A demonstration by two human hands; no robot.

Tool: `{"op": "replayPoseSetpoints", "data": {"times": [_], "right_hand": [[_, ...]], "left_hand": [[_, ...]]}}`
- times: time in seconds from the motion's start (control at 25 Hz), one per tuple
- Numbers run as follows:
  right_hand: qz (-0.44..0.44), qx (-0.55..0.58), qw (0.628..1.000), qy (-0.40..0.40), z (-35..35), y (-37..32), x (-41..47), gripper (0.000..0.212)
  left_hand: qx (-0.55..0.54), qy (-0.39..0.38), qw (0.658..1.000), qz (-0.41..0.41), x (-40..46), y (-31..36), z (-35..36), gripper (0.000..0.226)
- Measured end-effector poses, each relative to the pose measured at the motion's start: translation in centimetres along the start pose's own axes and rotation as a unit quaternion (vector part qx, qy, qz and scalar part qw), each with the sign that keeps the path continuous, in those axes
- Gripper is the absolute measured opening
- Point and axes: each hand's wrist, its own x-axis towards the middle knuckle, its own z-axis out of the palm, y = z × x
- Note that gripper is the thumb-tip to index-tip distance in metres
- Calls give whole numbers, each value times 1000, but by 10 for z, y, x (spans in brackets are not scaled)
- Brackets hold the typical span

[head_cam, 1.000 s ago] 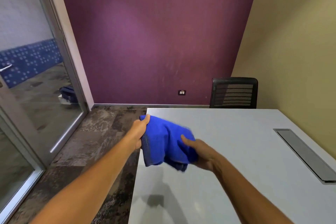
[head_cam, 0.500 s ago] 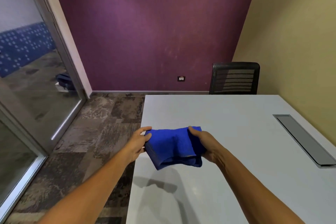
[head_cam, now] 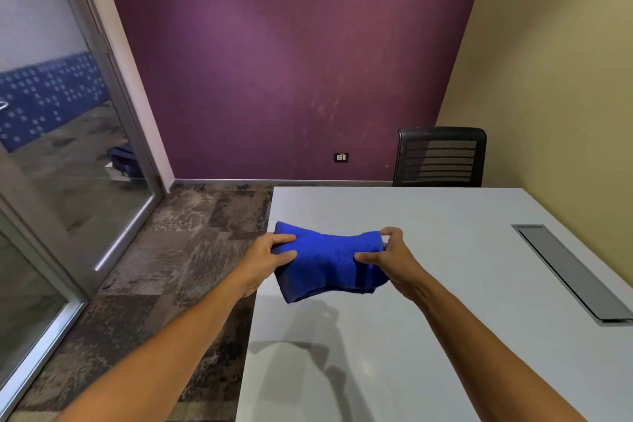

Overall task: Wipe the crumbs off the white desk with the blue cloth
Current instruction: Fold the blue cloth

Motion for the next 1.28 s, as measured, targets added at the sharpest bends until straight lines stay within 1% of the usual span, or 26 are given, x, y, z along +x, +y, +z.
{"op": "replayPoseSetpoints", "data": {"times": [0.08, 0.12, 0.2, 0.28, 0.36, 0.48, 0.52, 0.56, 0.6, 0.64, 0.72, 0.76, 0.84, 0.96, 1.04, 1.16, 1.28], "right_hand": [[-53, -38, 998, -11, -2, -2, -3, 84], [-86, -70, 993, -30, -2, -3, -5, 85], [-136, -167, 975, -58, -2, -4, -9, 78], [-165, -264, 949, -45, 0, -1, -9, 70], [-194, -326, 925, -21, 0, 3, -10, 60], [-217, -365, 905, 20, -3, 8, -14, 36], [-221, -385, 895, 37, -4, 8, -16, 29], [-224, -401, 886, 51, -6, 8, -18, 24], [-225, -399, 887, 55, -10, 8, -19, 23], [-221, -372, 900, 47, -15, 8, -21, 23], [-204, -290, 935, 22, -27, 6, -25, 21], [-196, -253, 947, 17, -33, 5, -28, 19], [-178, -180, 967, 25, -41, 5, -33, 20], [-144, -31, 988, 34, -44, 3, -41, 27], [-106, 51, 993, 27, -44, 6, -44, 30], [-77, 70, 994, 39, -47, 14, -46, 35], [-61, 94, 993, 44, -51, 19, -49, 33]], "left_hand": [[109, -17, 994, 8, -4, 12, 1, 71], [167, -22, 986, 18, -7, 18, 3, 81], [266, -26, 962, 56, -10, 23, 6, 87], [328, -33, 940, 90, -11, 25, 7, 78], [351, -34, 930, 106, -9, 24, 6, 59], [351, -18, 929, 113, -8, 23, 3, 24], [354, -15, 929, 111, -8, 23, 1, 17], [347, -19, 931, 109, -8, 23, -1, 15], [320, -30, 941, 104, -10, 24, -4, 16], [270, -42, 957, 97, -11, 24, -7, 19], [124, -55, 988, 73, -18, 25, -11, 21], [50, -53, 996, 57, -21, 26, -10, 22], [-58, -34, 997, 27, -26, 25, -1, 26], [-180, 19, 983, -28, -32, 21, 23, 27], [-195, 74, 976, -57, -37, 20, 38, 29], [-153, 145, 975, -69, -49, 23, 55, 36], [-139, 159, 975, -67, -56, 24, 66, 37]]}}
